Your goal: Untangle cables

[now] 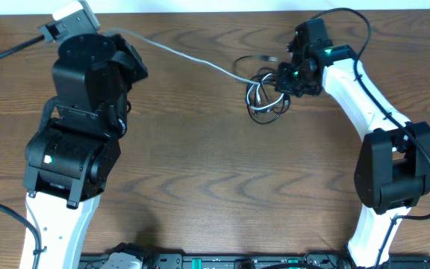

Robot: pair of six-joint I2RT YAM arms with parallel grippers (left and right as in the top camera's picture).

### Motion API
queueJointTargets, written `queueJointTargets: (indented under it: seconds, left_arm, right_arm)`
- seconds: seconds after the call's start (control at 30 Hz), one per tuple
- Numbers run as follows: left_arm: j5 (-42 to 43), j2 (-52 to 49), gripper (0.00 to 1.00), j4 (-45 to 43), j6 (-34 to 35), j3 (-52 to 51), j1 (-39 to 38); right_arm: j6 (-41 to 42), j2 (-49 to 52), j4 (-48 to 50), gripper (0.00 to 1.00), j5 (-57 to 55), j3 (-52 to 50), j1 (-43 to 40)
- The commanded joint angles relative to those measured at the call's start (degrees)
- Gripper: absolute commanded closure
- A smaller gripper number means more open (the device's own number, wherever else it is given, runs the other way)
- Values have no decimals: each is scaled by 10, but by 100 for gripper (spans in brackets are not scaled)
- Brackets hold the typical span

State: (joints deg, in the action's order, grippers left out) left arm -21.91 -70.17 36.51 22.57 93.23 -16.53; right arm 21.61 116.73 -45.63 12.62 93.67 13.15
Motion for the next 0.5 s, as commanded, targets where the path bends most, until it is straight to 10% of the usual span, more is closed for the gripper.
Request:
queueJointTargets:
  seconds: [0.0,0.47]
  left_arm:
    - [-30,17,93,-40,-22,4,2]
    - [3,91,92,-176,-31,4,2]
  right_arm:
    - [-9,16,-5,99,-45,-12,-4]
    - [0,103,6,99,-47,-20,-18]
